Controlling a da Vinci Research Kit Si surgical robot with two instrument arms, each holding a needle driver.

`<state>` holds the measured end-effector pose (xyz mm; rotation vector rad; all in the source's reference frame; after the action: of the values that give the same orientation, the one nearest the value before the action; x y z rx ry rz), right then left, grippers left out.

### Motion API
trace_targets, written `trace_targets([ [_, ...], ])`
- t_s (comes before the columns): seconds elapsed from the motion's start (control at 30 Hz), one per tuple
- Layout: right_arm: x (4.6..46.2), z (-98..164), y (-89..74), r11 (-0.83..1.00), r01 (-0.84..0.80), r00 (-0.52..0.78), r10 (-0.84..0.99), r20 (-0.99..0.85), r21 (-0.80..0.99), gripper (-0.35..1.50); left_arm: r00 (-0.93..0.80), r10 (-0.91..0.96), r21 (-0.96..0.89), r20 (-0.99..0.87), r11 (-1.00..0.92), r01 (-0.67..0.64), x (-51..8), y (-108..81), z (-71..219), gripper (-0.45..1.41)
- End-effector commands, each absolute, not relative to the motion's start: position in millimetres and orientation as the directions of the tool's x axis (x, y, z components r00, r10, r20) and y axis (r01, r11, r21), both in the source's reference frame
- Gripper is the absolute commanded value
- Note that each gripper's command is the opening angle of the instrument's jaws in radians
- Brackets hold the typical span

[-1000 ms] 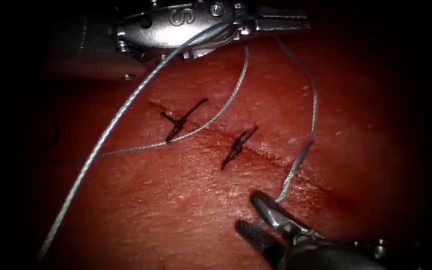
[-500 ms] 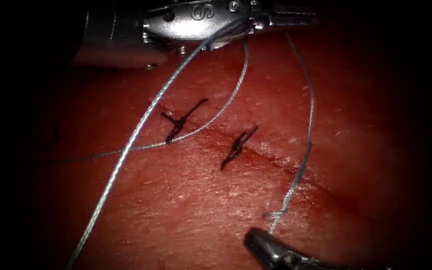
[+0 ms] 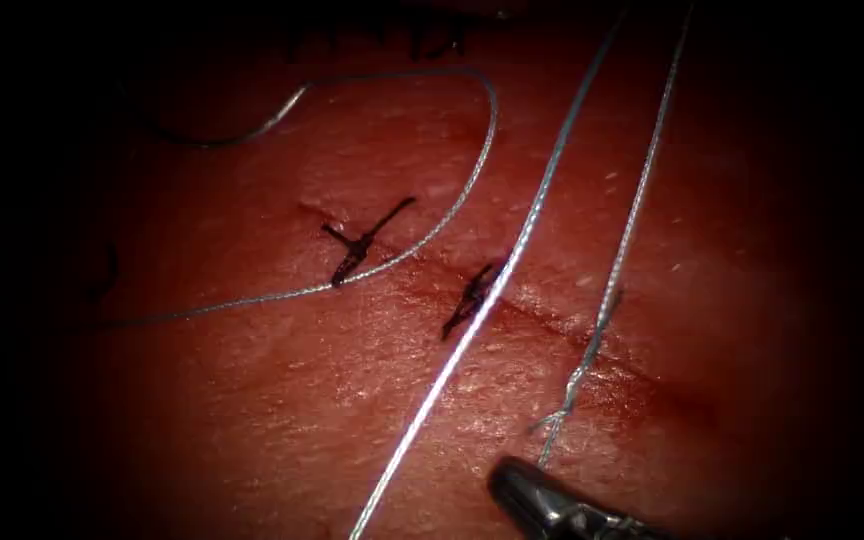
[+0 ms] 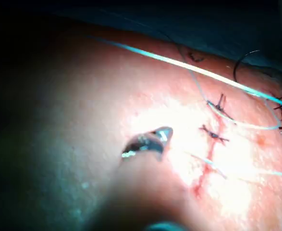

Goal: Wound Closure
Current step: Left hand grips working end of suture and pulls up while right hand pulls down on tail end of suture to tighten

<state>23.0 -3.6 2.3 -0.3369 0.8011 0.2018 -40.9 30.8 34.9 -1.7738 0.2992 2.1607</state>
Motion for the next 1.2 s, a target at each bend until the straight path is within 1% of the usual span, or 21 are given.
trace_targets([
  [0.03, 23.9, 2.7, -5.0, 0.929, -0.299, 0.679, 0.046, -0.732, -0.219, -0.35, -0.177, 0.110, -0.034, -0.978, -0.923, -0.384, -41.5, 31.6, 36.2, -0.45],
  [0.27, 24.6, 1.7, -6.5, 0.935, -0.288, 0.678, 0.048, -0.734, -0.205, -0.35, -0.196, 0.091, 0.000, -0.976, -0.906, -0.423, -41.8, 34.9, 39.7, -0.45],
  [0.47, 24.9, 1.8, -7.6, 0.942, -0.275, 0.687, 0.055, -0.725, -0.189, -0.35, -0.212, 0.086, 0.016, -0.974, -0.898, -0.440, -43.2, 36.2, 41.2, -0.45],
  [0.73, 25.4, 2.1, -8.9, 0.948, -0.264, 0.698, 0.061, -0.713, -0.177, -0.35, -0.218, 0.063, 0.038, -0.974, -0.901, -0.431, -44.6, 36.7, 43.7, -0.45],
  [0.93, 26.0, 2.5, -10.1, 0.952, -0.252, 0.706, 0.058, -0.705, -0.174, -0.35, -0.213, 0.079, 0.021, -0.974, -0.902, -0.432, -44.4, 36.2, 45.2, -0.45],
  [1.1, 25.8, 2.5, -9.3, 0.953, -0.253, 0.708, 0.063, -0.703, -0.169, -0.35, -0.171, 0.138, -0.054, -0.975, -0.906, -0.419, -43.8, 35.1, 44.8, -0.45],
  [1.2, 25.2, 2.6, -8.6, 0.938, -0.296, 0.675, 0.071, -0.734, -0.181, -0.35, -0.144, 0.153, -0.086, -0.978, -0.915, -0.393, -42.9, 33.8, 42.6, -0.45],
])
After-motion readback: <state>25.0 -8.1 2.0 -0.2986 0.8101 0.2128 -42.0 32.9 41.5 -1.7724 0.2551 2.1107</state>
